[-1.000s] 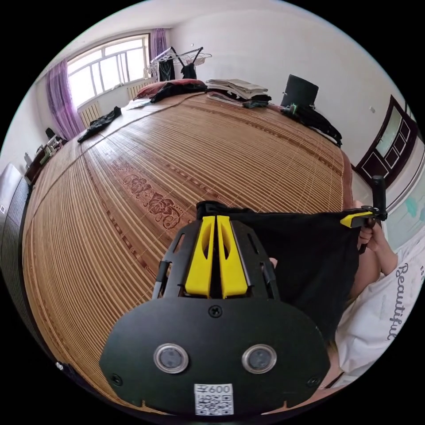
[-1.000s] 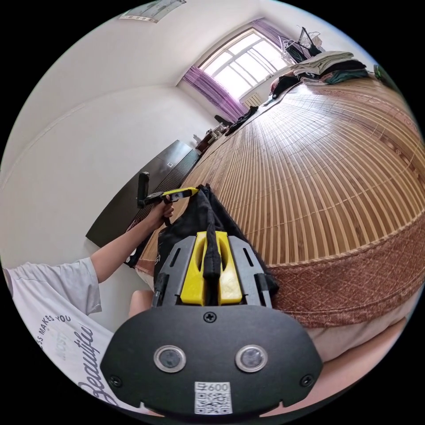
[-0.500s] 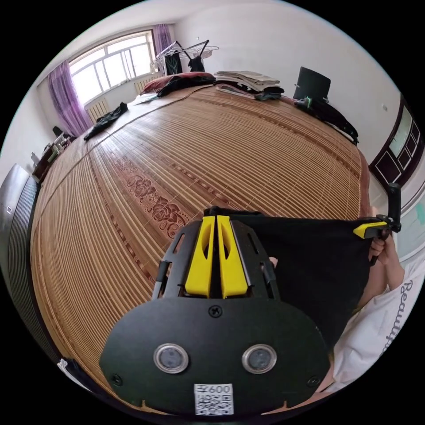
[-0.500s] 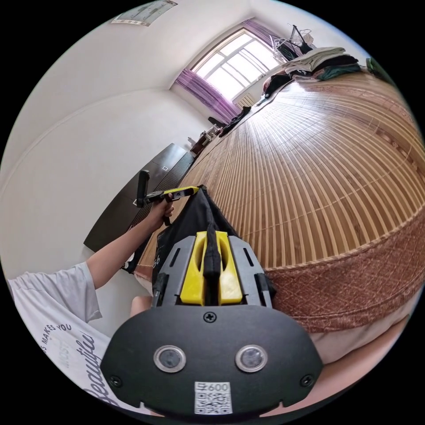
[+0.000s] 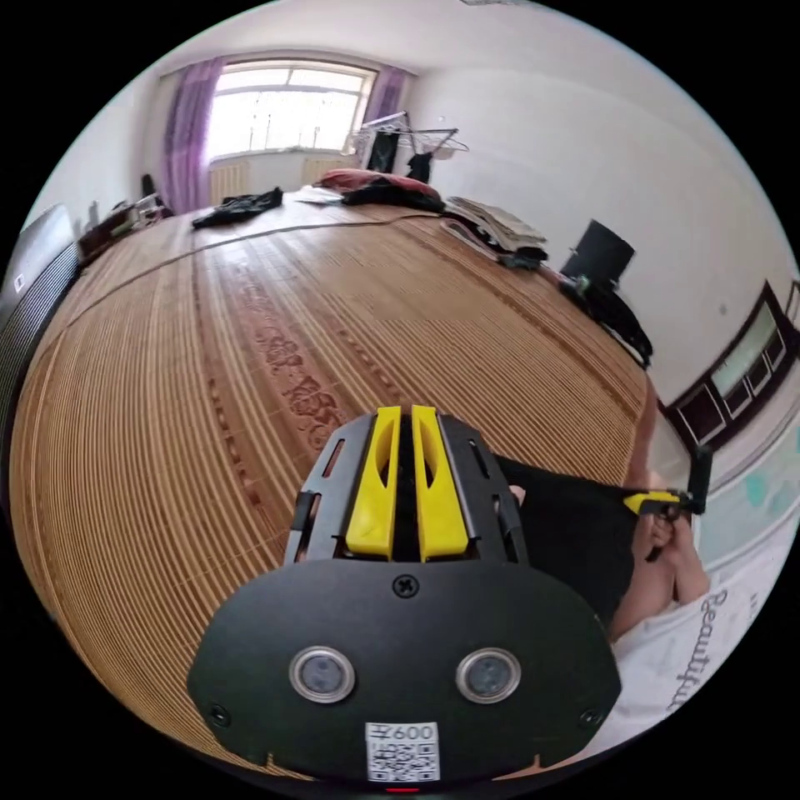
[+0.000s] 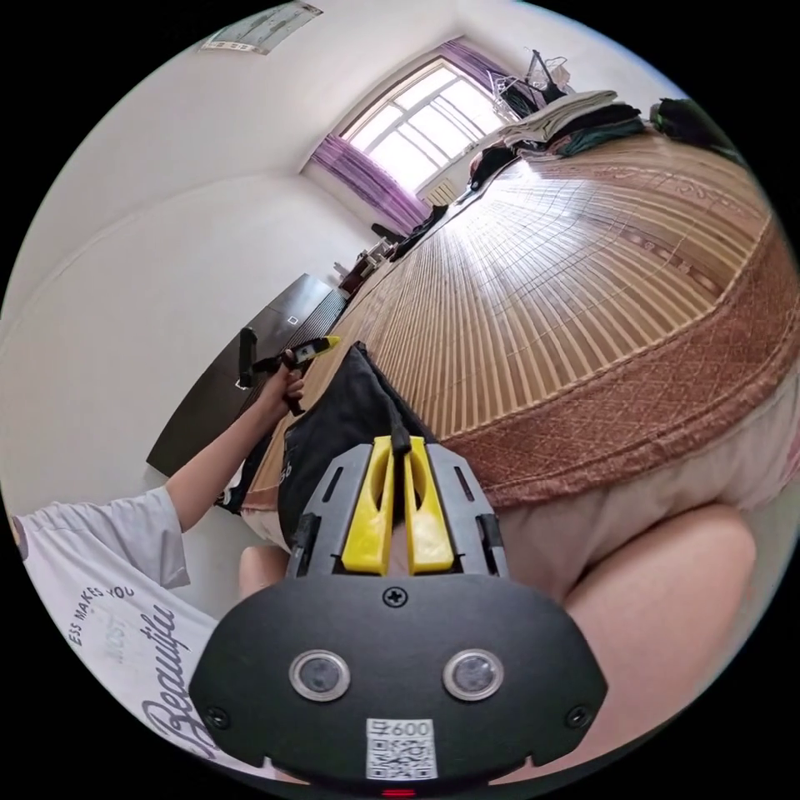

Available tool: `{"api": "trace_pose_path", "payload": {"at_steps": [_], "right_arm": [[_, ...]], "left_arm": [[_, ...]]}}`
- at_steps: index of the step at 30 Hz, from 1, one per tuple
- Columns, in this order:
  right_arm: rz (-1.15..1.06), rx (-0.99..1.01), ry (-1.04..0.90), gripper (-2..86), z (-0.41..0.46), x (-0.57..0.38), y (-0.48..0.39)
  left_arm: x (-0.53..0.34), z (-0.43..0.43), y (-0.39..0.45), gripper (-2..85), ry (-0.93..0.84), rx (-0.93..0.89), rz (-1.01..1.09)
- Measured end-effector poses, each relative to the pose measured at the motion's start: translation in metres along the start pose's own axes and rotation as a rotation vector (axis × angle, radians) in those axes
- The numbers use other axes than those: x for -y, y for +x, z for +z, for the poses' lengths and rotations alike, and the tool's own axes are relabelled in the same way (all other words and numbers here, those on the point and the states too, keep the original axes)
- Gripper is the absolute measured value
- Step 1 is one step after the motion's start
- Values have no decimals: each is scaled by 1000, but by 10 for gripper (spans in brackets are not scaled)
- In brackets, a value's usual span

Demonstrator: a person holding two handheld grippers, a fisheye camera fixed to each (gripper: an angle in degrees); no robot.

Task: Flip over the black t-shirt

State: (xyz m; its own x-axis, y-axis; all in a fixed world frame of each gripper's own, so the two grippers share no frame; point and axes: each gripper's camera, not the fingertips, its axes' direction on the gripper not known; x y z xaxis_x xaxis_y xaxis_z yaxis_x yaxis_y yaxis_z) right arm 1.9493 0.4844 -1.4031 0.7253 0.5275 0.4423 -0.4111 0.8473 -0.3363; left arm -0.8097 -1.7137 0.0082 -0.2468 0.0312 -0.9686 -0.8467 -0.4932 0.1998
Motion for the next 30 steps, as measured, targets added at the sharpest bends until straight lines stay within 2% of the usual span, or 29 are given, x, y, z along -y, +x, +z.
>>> {"api": "trace_pose_path", "payload": {"at_steps": [5,10,13,16,18,22,24,26,29,30], "right_arm": [[15,-115,56,-8,-4,-8,-26],[-134,-317,164,-8,-10,-21,-93],[-223,-280,32,-8,26,-17,-118],[-321,-525,-271,-8,102,-6,-121],[-347,-518,-273,-9,114,3,-122],[-418,-528,-458,-9,161,59,-119],[-448,-517,-511,-9,194,89,-115],[-569,-563,-515,-9,244,127,-121],[-775,-663,-463,-9,310,154,-132],[-784,-674,-449,-9,320,158,-133]], "left_arm": [[-11,0,54,4,-90,67,222],[-2,22,63,3,-187,155,257],[3,38,65,4,-248,166,296],[6,38,76,6,-271,211,368],[6,36,87,7,-304,266,423],[-8,38,99,7,-421,557,575],[-19,33,88,6,-436,659,540],[-38,16,61,6,-459,732,453],[-62,-25,18,5,-397,692,296],[-66,-33,9,5,-383,671,267]]}}
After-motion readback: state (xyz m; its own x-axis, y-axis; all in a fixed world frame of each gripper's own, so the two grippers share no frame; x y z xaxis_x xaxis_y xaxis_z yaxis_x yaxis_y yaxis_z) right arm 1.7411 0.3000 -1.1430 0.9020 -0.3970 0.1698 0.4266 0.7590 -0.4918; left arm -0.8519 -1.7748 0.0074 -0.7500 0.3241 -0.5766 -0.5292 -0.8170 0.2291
